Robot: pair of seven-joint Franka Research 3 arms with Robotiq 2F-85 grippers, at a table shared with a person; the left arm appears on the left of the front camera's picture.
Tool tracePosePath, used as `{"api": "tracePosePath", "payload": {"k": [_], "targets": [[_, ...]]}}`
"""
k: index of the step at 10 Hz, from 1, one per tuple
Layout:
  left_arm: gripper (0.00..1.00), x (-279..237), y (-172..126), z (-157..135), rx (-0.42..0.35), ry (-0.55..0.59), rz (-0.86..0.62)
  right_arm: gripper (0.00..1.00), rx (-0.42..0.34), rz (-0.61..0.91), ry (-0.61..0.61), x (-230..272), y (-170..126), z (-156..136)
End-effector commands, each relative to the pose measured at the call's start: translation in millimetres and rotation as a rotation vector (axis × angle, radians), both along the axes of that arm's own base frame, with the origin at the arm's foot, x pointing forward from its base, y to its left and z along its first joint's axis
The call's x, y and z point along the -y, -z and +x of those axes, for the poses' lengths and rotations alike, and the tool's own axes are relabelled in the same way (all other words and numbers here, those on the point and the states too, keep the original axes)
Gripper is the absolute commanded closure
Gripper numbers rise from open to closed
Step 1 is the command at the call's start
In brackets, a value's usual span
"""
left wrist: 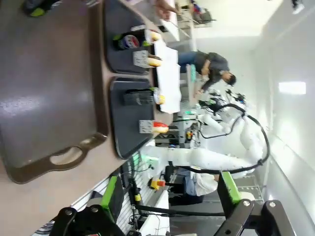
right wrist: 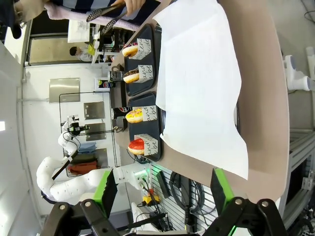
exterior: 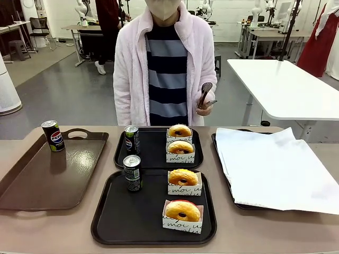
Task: Set up donuts and drinks on trays.
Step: Pick up one Pepsi coke from the Handle tray and place it on the Flat Tray without a Pepsi coke.
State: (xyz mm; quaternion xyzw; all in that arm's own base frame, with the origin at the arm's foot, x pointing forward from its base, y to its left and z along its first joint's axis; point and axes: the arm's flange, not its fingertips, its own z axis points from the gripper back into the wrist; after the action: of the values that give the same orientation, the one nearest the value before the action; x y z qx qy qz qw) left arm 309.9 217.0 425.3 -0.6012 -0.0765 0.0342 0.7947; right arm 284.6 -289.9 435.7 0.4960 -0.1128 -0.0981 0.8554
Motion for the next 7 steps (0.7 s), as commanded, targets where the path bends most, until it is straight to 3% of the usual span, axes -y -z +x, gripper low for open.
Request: {"api": "tracePosePath", "payload": {"k": [1, 7], "targets": [[0.00, 3.4, 5.2, -0.2, -0.054, -0.027, 0.039, 0.00, 0.009, 0.006, -0.005, 0.1, -0.3, 0.8], [0.00, 0.7, 6.6, 5.4, -0.035, -0.023, 0.043, 0.00, 0.009, 0.006, -0.005, 0.1, -0.3, 0.8]]}}
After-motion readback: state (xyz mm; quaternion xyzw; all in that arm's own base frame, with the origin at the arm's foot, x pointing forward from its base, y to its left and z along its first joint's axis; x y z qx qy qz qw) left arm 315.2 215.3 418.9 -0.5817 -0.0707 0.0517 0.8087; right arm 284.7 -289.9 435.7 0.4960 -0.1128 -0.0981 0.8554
